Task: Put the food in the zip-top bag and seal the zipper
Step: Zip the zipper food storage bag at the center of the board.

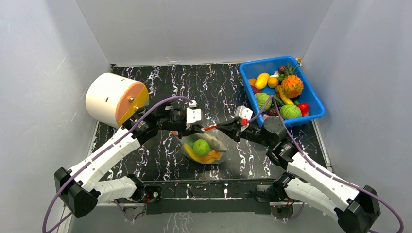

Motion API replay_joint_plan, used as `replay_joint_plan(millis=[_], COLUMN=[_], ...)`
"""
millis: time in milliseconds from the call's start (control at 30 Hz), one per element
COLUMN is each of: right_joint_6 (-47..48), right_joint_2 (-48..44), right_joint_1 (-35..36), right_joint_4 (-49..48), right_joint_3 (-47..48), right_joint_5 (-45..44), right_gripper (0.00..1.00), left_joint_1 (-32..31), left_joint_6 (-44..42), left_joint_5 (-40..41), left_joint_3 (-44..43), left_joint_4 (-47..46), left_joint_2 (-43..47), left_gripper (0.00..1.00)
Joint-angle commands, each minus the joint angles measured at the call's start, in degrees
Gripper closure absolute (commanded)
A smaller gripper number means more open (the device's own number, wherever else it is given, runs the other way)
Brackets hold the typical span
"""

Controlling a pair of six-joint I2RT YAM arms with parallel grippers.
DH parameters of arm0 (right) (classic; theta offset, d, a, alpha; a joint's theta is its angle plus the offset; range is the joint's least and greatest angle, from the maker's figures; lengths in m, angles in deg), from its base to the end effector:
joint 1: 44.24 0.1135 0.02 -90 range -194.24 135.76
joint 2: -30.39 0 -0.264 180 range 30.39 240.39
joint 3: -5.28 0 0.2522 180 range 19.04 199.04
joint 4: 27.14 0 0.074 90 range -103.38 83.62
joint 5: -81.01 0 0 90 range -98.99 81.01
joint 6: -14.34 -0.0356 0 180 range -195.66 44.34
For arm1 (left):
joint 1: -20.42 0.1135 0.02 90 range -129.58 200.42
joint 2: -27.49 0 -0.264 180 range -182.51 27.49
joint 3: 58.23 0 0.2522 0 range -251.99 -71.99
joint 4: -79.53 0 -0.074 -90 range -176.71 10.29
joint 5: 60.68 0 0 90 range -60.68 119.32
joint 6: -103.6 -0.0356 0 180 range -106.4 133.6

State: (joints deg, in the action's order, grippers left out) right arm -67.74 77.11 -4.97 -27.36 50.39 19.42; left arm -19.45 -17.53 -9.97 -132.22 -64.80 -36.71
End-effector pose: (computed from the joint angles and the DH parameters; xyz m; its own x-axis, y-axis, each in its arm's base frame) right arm 0.1413 0.1374 0.2961 0.1089 -0.0676 -0.9918 -0.9187 0.3741 -0.1263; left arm 0.1736 -0.1744 0.3497 0.1958 0.3578 -0.9130 0.9722 0.0512 0.2285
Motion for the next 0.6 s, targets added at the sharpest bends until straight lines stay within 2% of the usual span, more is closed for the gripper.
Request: replay_joint_plan(millis=[0, 567], right_joint_6=[3.9, 2.3], right_joint_2=[-2.2, -4.5], right_joint_1=[-1.1, -2.6], right_joint_4=[4.3, 11.7], right_joint_3=[4.2, 4.4], right_joint_5=[-10.3, -18.8], right_gripper=[1.0, 1.0], left_joint_1=[0.3, 0.4], left_joint_6=[-0.9, 0.0], left_joint_5=[3.3, 8.7], left_joint_3=[-3.3, -5.1], left_joint_4=[5.0, 8.5], left_joint_2=[2.6, 4.1], left_gripper=[1.0, 1.0])
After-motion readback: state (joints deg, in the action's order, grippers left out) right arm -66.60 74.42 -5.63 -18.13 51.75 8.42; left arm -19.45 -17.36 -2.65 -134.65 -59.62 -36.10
